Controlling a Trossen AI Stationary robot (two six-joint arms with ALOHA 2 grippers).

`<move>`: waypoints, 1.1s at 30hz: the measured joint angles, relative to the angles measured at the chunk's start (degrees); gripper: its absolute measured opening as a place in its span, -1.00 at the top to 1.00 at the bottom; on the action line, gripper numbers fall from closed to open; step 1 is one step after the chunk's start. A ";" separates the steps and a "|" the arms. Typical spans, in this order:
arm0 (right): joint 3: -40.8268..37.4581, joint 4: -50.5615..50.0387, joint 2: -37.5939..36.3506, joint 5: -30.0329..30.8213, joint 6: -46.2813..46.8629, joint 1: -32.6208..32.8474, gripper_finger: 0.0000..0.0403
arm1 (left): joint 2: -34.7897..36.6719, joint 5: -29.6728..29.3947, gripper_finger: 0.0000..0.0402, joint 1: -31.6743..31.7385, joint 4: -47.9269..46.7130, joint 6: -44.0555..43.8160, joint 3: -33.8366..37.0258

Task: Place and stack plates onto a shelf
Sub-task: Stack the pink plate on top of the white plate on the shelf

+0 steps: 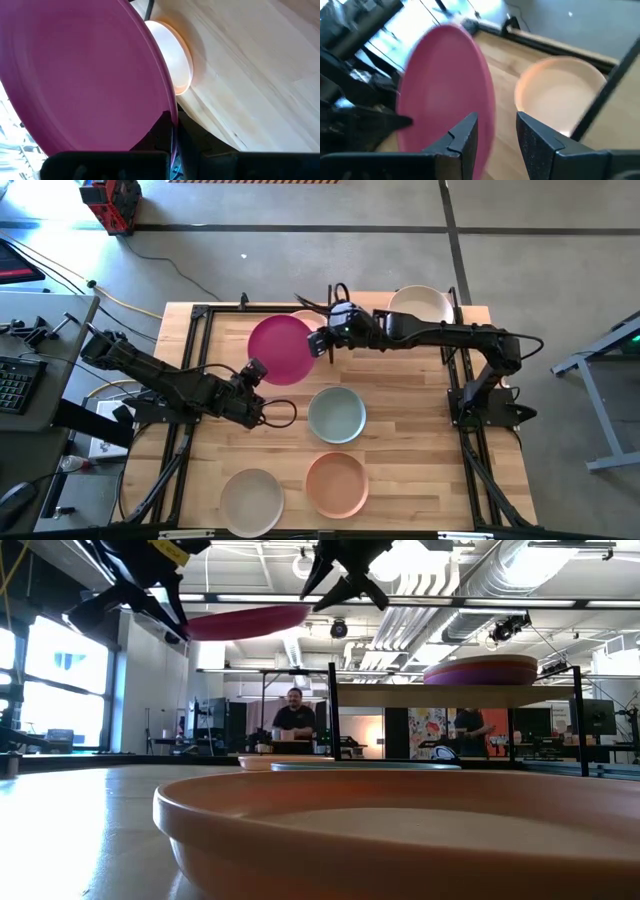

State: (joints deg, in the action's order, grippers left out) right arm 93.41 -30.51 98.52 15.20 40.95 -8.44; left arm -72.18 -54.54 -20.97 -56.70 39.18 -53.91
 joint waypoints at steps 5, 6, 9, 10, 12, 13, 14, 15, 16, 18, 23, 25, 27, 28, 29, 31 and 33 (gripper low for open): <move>-0.07 -0.17 0.18 -0.22 0.17 0.13 0.39 | 0.00 0.00 1.00 -0.02 0.48 0.41 0.00; -0.07 -0.35 0.18 -0.22 0.55 0.11 0.39 | 0.00 0.00 1.00 -0.02 0.54 0.50 0.00; -0.07 -1.91 0.18 -0.20 1.99 0.08 0.39 | 0.00 -0.09 1.00 0.00 1.18 0.50 0.00; -0.07 -2.63 0.18 -0.19 2.46 0.07 0.39 | 0.00 -0.35 1.00 -0.02 1.44 0.52 0.00; -0.07 -3.23 0.18 -0.21 2.68 0.08 0.39 | -0.01 -0.55 1.00 -0.02 2.20 0.58 0.00; -0.05 -3.09 0.18 -0.20 2.71 0.08 0.39 | -0.02 -0.81 1.00 0.00 2.82 0.58 0.00; -0.04 -2.96 0.18 -0.20 2.71 0.08 0.39 | -0.02 -0.99 1.00 0.00 3.51 0.56 0.00; -0.04 -2.94 0.18 -0.21 2.71 0.08 0.39 | -0.02 -1.03 1.00 0.00 4.13 0.56 0.00; -0.04 -2.96 0.18 -0.21 2.71 0.08 0.39 | -0.02 -1.03 1.00 0.00 4.58 0.56 0.00; -0.04 -2.92 0.18 -0.21 2.98 0.13 0.39 | -0.02 -1.05 1.00 -0.01 5.68 0.51 0.00; -0.04 -2.86 0.18 -0.23 3.93 0.10 0.46 | -0.02 -1.05 0.99 0.00 8.34 0.52 0.00; -0.04 -2.85 0.18 -0.46 4.13 0.10 0.56 | -0.02 -1.05 0.99 0.00 8.38 0.54 0.00; -0.04 -2.81 0.18 -0.65 4.22 0.13 0.71 | -0.02 -1.07 0.99 0.00 8.50 0.54 0.00; -0.04 -2.79 0.18 -0.69 4.24 0.13 0.79 | -0.02 -1.10 0.99 0.00 8.52 0.54 0.00; -0.04 -2.82 0.18 -0.67 4.26 0.13 0.88 | -0.02 -1.14 0.99 0.00 8.54 0.56 0.00; -0.04 -2.88 0.18 -0.64 4.46 0.10 0.96 | -0.02 -1.26 0.99 -0.02 8.72 0.60 0.00; -0.04 -3.16 0.20 -0.87 5.87 0.08 0.94 | -0.02 -1.21 0.97 -0.01 9.11 0.57 0.00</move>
State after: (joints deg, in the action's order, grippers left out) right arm 93.36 -33.67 98.72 14.33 46.83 -8.36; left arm -72.20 -55.76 -20.98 -47.59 39.75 -53.91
